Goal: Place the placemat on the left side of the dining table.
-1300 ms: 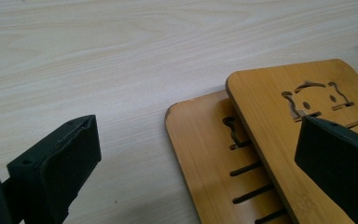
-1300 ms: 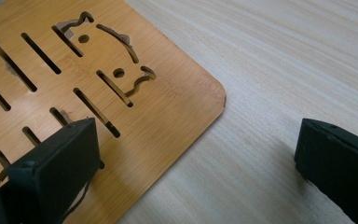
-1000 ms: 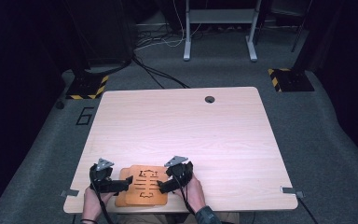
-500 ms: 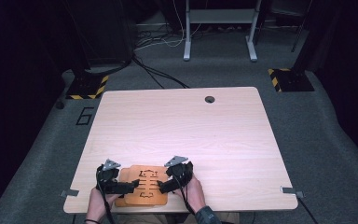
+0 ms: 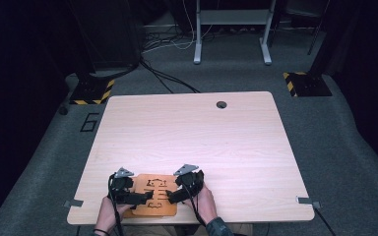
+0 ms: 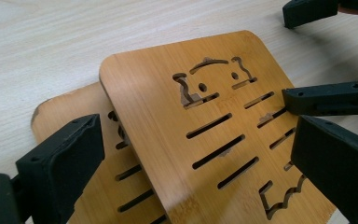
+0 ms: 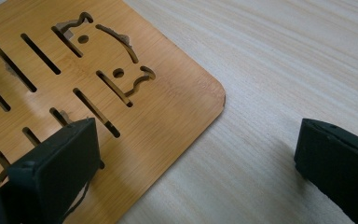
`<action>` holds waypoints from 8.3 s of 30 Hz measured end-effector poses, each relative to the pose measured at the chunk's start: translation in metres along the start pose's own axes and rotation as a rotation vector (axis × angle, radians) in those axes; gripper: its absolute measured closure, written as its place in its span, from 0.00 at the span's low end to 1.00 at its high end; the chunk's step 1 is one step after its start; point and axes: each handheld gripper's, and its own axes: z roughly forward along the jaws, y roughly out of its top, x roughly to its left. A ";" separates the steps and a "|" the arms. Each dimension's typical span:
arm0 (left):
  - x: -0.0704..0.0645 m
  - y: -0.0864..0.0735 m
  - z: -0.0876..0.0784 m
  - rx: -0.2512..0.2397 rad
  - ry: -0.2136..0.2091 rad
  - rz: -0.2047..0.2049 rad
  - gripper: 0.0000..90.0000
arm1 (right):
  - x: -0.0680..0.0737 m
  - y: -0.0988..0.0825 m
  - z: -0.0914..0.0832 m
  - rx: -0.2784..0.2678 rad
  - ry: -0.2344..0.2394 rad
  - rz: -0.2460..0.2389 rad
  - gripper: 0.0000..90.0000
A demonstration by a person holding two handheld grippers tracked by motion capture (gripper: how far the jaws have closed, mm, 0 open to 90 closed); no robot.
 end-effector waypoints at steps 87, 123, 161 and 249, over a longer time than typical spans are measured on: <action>-0.017 0.038 -0.020 0.000 -0.203 -0.076 0.16 | -0.023 -0.009 -0.013 -0.040 0.028 0.093 0.00; -0.055 0.081 -0.025 0.026 -0.220 -0.043 0.31 | -0.032 -0.015 -0.019 -0.069 0.003 0.175 0.00; -0.125 0.122 0.005 0.174 -0.052 0.243 0.72 | -0.058 -0.030 -0.037 -0.099 -0.082 0.261 0.00; 0.018 0.189 -0.056 0.025 0.097 -0.048 0.96 | -0.120 -0.071 -0.081 -0.043 -0.381 0.265 0.01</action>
